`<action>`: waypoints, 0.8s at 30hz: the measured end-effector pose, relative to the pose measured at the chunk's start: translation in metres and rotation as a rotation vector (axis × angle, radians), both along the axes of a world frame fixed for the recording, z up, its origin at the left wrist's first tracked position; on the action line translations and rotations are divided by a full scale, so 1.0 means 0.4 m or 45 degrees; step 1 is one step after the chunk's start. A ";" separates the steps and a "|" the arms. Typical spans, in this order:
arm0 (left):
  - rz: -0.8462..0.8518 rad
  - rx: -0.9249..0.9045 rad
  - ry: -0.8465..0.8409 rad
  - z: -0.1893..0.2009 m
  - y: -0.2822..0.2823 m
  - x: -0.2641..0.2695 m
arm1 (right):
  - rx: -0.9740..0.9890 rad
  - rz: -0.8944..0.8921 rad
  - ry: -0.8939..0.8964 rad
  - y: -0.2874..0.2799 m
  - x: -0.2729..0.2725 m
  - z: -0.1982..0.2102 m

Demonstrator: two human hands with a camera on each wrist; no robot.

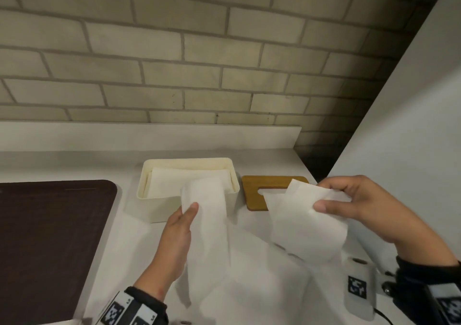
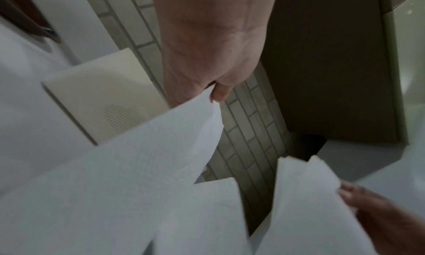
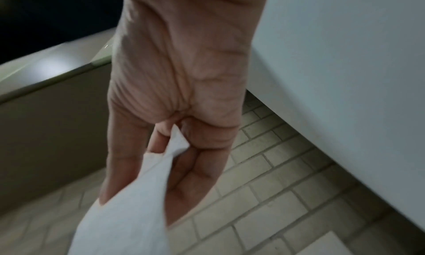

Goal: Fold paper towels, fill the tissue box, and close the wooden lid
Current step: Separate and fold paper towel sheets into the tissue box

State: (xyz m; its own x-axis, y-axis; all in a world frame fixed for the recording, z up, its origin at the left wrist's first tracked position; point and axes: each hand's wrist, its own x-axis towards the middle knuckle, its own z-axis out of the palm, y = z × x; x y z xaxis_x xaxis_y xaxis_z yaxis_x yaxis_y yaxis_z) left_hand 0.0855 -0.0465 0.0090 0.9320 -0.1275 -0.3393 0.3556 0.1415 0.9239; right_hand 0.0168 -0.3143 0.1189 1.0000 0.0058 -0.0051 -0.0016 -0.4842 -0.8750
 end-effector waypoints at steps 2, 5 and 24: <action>-0.020 -0.006 0.015 -0.005 -0.014 -0.003 | 0.092 0.022 -0.054 0.012 0.001 0.020; -0.036 0.032 -0.036 0.004 -0.032 -0.009 | 0.053 0.084 -0.133 0.015 0.013 0.037; -0.244 -0.373 -0.142 0.131 -0.058 -0.047 | 0.066 -0.021 -0.059 0.139 0.112 0.016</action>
State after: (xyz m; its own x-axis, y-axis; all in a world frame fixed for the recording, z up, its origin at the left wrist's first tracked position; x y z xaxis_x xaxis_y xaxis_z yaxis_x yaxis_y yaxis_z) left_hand 0.0667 -0.0696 0.0614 0.9110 -0.3802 -0.1599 0.3006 0.3465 0.8886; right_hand 0.0614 -0.2587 0.1252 0.9991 -0.0113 0.0411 0.0320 -0.4384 -0.8982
